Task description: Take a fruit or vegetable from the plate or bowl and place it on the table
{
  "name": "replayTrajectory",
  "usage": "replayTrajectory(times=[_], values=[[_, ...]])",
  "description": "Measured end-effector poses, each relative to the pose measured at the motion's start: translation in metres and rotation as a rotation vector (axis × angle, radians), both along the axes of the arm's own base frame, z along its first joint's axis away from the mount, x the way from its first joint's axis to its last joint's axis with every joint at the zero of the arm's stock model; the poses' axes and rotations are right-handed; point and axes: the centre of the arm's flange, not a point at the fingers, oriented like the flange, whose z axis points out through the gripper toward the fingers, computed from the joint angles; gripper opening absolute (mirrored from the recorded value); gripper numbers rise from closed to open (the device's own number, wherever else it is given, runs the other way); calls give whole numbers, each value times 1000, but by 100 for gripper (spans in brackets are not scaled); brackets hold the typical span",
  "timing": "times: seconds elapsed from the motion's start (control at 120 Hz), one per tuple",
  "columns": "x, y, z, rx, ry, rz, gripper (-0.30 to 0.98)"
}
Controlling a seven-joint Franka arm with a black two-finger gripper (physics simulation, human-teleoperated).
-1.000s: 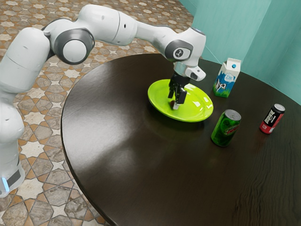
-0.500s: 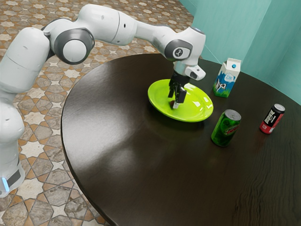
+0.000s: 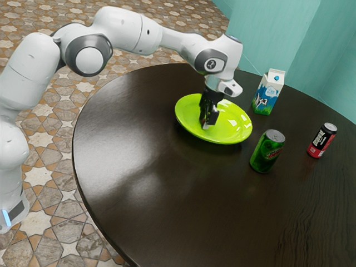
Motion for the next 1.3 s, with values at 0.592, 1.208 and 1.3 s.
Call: replayTrajectory(times=[0.592, 1.208, 1.3], values=[[-12, -151, 93, 69, -59, -176, 15], [-32, -265, 102, 125, -65, -160, 62], [-64, -194, 201, 264, -208, 4, 65]])
